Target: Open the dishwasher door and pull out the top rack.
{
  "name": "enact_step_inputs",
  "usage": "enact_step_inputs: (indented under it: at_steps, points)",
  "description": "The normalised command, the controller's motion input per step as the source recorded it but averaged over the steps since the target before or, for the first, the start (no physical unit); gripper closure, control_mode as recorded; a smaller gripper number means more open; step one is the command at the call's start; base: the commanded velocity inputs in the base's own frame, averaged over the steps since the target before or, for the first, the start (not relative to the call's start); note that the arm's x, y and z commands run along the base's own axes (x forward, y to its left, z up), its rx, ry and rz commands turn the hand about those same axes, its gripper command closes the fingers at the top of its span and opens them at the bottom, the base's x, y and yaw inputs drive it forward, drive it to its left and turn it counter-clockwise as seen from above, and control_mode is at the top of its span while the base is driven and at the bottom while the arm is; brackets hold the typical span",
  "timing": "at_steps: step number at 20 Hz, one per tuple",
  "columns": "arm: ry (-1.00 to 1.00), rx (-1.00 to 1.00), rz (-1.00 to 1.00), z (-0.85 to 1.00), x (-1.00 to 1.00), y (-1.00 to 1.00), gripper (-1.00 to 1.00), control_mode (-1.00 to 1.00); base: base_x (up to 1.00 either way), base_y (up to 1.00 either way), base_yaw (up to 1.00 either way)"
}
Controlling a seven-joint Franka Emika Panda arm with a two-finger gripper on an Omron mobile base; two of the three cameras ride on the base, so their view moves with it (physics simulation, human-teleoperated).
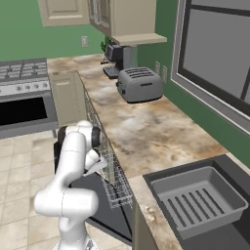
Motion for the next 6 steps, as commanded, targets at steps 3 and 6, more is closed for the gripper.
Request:
enact_step_inputs:
  at_steps: [3,6]
  points:
    - [0.00,0.16,0.00,-0.20,-0.61,0.54,-1.00,-1.00,0.00,0.00,0.00]
    - [0.00,0.14,0.00,-0.16,-0.60,0.50,-1.00,-1.00,0.00,0.00,0.00]
